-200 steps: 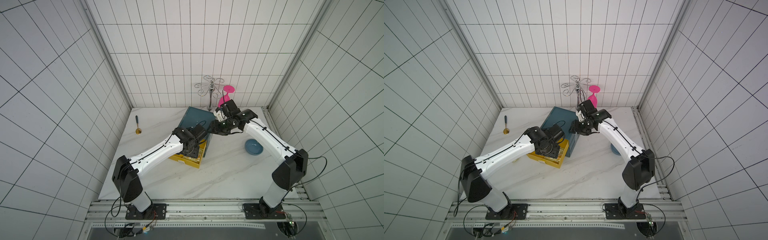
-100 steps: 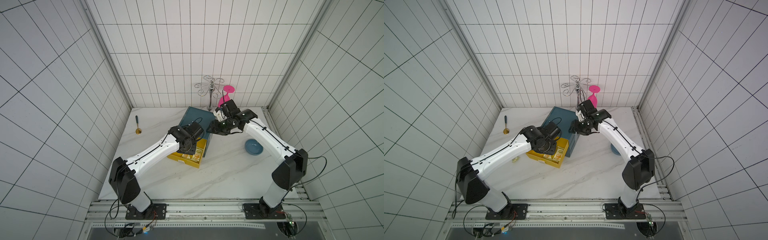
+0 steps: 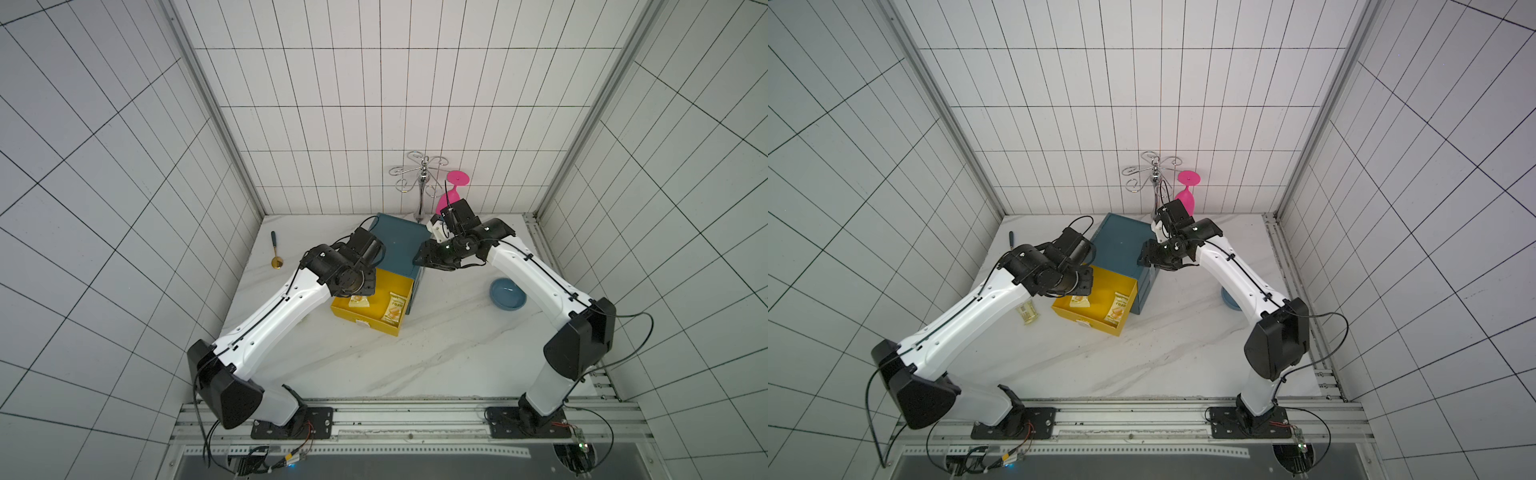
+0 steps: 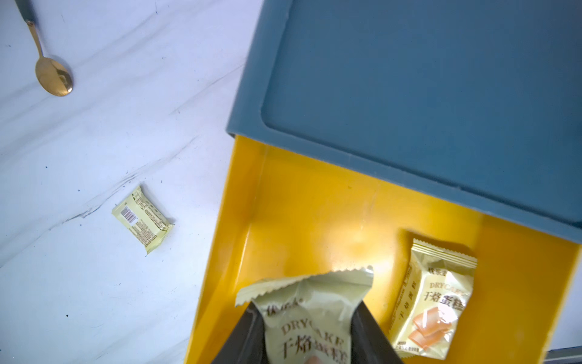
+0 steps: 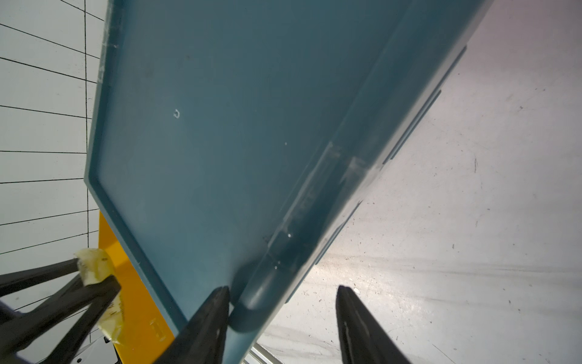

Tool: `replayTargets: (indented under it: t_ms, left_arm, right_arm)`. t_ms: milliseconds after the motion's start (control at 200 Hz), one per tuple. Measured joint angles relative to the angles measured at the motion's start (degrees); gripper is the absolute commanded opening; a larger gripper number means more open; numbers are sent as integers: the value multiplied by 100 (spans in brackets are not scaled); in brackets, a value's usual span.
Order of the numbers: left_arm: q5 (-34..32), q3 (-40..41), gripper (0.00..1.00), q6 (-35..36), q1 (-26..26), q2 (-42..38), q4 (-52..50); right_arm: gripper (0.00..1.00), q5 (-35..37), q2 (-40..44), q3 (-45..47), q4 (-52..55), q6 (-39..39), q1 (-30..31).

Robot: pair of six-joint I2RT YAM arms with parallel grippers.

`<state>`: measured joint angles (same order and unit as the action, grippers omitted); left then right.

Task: Take the cookies out of the drawer
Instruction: Place the cookie at the center of the board.

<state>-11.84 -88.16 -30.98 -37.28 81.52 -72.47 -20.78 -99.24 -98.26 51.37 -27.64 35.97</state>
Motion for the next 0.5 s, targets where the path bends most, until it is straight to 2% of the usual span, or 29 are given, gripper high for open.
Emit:
replayTargets:
  t_ms: [100, 295, 395, 500]
  left_arm:
    - [24, -227, 39, 70, 415, -411, -17]
    - [240, -409, 40, 433, 2188, -1095, -162]
    - [402, -39, 40, 673, 2728, -1073, -57]
    - [601, 638, 40, 831, 3032, -734, 251]
  right_arm:
    - [57, 0, 0, 0, 0, 2, 0]
    - [57, -2, -7, 0, -7, 11, -2]
    - [57, -22, -20, 0, -17, 22, -2]
    - [57, -87, -48, 0, -48, 24, -26]
